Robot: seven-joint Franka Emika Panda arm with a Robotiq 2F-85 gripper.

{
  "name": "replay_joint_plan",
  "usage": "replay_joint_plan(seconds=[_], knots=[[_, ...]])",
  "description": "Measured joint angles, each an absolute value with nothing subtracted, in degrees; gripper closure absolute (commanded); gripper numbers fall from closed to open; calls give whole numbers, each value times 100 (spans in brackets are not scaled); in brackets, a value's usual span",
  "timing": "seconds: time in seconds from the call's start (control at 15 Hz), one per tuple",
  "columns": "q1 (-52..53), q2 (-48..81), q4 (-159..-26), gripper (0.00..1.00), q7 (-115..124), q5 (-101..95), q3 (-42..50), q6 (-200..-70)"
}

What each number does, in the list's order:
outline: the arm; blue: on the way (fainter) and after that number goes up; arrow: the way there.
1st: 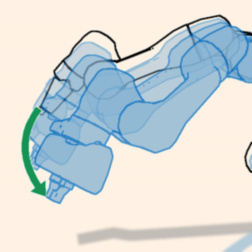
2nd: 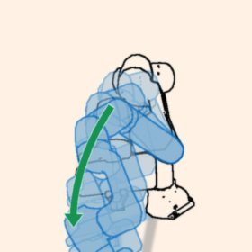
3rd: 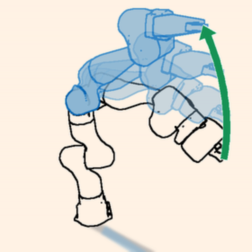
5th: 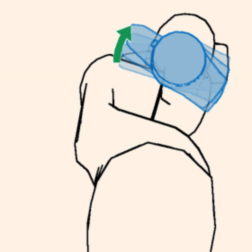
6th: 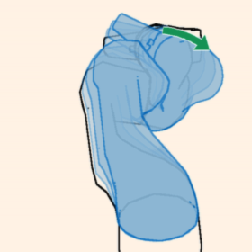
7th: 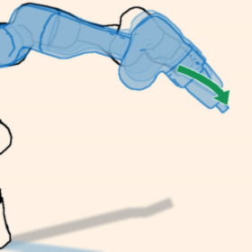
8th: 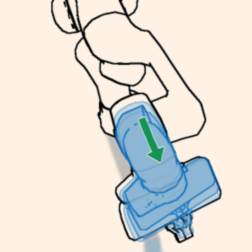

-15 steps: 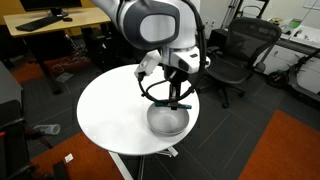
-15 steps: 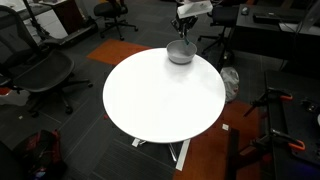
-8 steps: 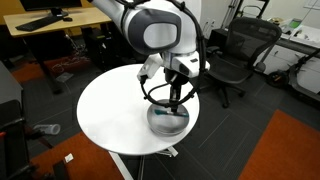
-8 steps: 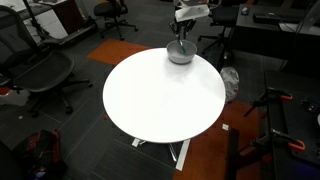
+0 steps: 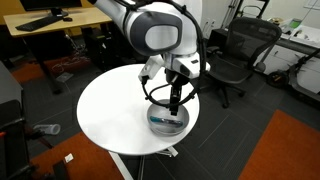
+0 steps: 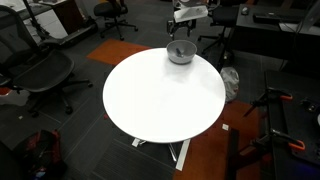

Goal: Put the marker in the bowl

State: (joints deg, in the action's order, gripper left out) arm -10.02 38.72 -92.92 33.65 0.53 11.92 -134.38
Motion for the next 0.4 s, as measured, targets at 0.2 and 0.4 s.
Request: replay_joint_plan(seconds=[0.2, 0.4], knots=[[-1002, 3893, -9272, 0, 3361, 73, 1192, -13437], [-1002, 3906, -9271, 0, 3359, 84, 1193, -13437]])
